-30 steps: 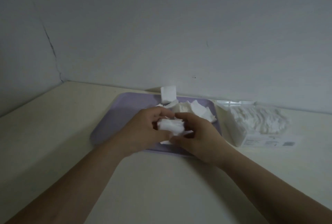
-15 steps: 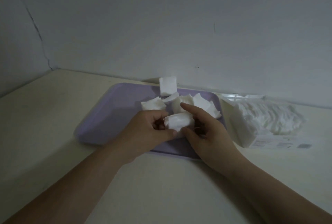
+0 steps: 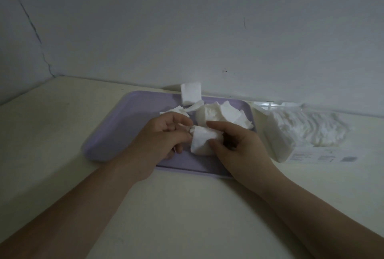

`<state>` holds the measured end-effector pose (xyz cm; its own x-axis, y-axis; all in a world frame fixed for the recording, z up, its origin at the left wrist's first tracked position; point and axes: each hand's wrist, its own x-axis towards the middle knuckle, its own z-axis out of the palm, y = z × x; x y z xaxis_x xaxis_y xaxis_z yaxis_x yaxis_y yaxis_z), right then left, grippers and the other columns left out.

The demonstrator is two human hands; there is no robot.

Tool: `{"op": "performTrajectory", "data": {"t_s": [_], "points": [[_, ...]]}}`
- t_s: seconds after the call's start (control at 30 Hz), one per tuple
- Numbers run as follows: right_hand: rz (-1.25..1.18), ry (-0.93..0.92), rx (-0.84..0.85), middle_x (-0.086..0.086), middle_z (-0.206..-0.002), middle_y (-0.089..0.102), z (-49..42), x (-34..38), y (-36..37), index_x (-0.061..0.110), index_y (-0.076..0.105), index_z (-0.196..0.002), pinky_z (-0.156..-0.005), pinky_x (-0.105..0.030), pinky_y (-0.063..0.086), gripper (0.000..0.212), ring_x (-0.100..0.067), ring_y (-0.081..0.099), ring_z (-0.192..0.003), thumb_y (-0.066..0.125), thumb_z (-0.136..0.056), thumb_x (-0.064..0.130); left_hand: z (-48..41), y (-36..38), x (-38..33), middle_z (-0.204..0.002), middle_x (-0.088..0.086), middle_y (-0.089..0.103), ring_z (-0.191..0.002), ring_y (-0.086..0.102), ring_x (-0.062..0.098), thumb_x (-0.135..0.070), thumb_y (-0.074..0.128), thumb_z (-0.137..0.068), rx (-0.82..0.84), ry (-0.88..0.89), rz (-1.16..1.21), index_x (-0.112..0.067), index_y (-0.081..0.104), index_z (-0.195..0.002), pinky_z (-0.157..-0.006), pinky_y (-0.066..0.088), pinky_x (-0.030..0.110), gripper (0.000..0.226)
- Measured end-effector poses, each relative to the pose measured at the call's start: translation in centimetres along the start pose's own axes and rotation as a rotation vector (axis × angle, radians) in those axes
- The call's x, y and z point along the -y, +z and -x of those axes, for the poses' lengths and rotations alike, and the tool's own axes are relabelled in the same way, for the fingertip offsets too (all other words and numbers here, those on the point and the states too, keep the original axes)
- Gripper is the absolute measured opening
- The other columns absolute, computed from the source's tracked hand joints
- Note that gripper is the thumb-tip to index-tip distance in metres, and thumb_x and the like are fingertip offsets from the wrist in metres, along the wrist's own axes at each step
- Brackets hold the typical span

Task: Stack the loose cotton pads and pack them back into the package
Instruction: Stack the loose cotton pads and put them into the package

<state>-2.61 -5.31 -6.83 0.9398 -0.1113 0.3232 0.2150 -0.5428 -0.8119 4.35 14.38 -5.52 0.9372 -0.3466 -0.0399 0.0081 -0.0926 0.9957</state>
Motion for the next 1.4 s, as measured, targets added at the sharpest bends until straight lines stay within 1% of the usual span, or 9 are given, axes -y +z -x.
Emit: {"op": "performTrajectory", "data": {"t_s": [0.2, 0.37, 0.5, 0.6, 0.7, 0.8, 0.97, 1.27, 1.4], "points": [[-0.045, 0.029, 0.023, 0.019, -0.105, 0.074, 0.1, 0.2, -0.1, 0.029, 0.068, -0.124, -0.089, -0.009, 0.05, 0.039, 0.003, 0.069, -0.099, 0.076, -0.089, 0.013, 0.4, 0.3, 0.1, -0.069, 0.001, 0.063, -0.057, 0.051, 0.013, -0.013, 0.075, -0.091, 0.006, 0.055, -0.036, -0.015, 0.075, -0.095, -0.046, 0.035, 0.021, 0.004], [-0.067, 0.012, 0.055, 0.017, -0.108, 0.075, 0.2, 0.2, -0.4, 0.024, 0.069, -0.126, -0.089, -0.007, 0.048, 0.04, 0.005, 0.069, -0.099, 0.076, -0.089, 0.009, 0.4, 0.3, 0.1, -0.068, -0.003, 0.065, -0.056, 0.051, 0.011, -0.011, 0.078, -0.088, -0.011, 0.043, -0.035, -0.013, 0.076, -0.092, -0.047, 0.039, 0.018, 0.005], [-0.076, 0.011, 0.093, 0.016, -0.109, 0.075, 0.2, 0.2, -0.3, 0.023, 0.069, -0.126, -0.091, -0.01, 0.051, 0.04, 0.003, 0.069, -0.101, 0.077, -0.089, 0.011, 0.5, 0.3, 0.0, -0.072, 0.005, 0.061, -0.057, 0.049, 0.012, -0.011, 0.079, -0.086, -0.004, 0.055, -0.03, -0.022, 0.076, -0.079, -0.047, 0.035, 0.023, 0.013], [-0.08, 0.012, 0.098, 0.017, -0.111, 0.075, 0.0, -0.1, -0.2, 0.023, 0.071, -0.122, -0.091, -0.01, 0.05, 0.033, 0.004, 0.069, -0.101, 0.075, -0.091, 0.011, 0.3, 0.3, 0.0, -0.068, 0.009, 0.06, -0.054, 0.051, 0.016, -0.007, 0.076, -0.088, -0.017, 0.057, -0.001, -0.018, 0.074, -0.08, -0.046, 0.033, 0.025, 0.013], [-0.15, 0.064, 0.074, 0.012, -0.109, 0.078, -0.2, -0.5, -0.2, 0.025, 0.071, -0.12, -0.097, -0.022, 0.054, 0.03, -0.002, 0.071, -0.103, 0.075, -0.093, 0.015, 0.3, 0.3, 0.0, -0.065, 0.01, 0.066, -0.051, 0.055, 0.015, -0.009, 0.075, -0.09, -0.019, 0.066, 0.011, -0.009, 0.068, -0.091, -0.045, 0.038, 0.027, 0.007], [-0.235, 0.089, 0.034, 0.008, -0.108, 0.079, -0.4, -0.9, -0.2, 0.025, 0.072, -0.118, -0.1, -0.038, 0.057, 0.028, -0.011, 0.074, -0.104, 0.076, -0.091, 0.016, 0.6, 0.6, 0.0, -0.068, 0.013, 0.071, -0.049, 0.057, 0.012, -0.011, 0.083, -0.083, 0.006, 0.066, -0.063, -0.008, 0.067, -0.091, -0.044, 0.038, 0.023, 0.018], [-0.245, 0.092, 0.005, 0.007, -0.105, 0.08, -0.6, -1.2, 0.0, 0.029, 0.073, -0.117, -0.097, -0.048, 0.058, 0.034, -0.016, 0.075, -0.097, 0.078, -0.084, 0.033, 0.5, 0.7, 0.1, -0.071, 0.007, 0.07, -0.054, 0.06, 0.014, -0.004, 0.085, -0.079, 0.011, 0.066, -0.079, -0.009, 0.068, -0.089, -0.044, 0.038, 0.018, 0.02], [-0.306, 0.085, -0.002, 0.007, -0.108, 0.079, -0.5, -0.9, -0.2, 0.027, 0.073, -0.119, -0.099, -0.045, 0.058, 0.03, -0.017, 0.074, -0.102, 0.076, -0.091, 0.015, 0.2, 0.4, 0.5, -0.058, -0.001, 0.062, -0.053, 0.052, 0.013, -0.017, 0.081, -0.087, 0.013, 0.063, -0.122, -0.013, 0.075, -0.086, -0.047, 0.038, 0.019, 0.007], [-0.371, 0.064, 0.027, 0.006, -0.107, 0.08, -0.5, -0.9, -0.2, 0.022, 0.072, -0.117, -0.095, -0.032, 0.057, 0.028, -0.01, 0.073, -0.101, 0.072, -0.094, 0.007, -0.1, 0.0, 0.5, -0.068, 0.013, 0.065, -0.058, 0.044, 0.025, -0.025, 0.077, -0.091, 0.016, 0.056, -0.043, -0.017, 0.073, -0.084, -0.048, 0.033, 0.029, 0.011]]}}
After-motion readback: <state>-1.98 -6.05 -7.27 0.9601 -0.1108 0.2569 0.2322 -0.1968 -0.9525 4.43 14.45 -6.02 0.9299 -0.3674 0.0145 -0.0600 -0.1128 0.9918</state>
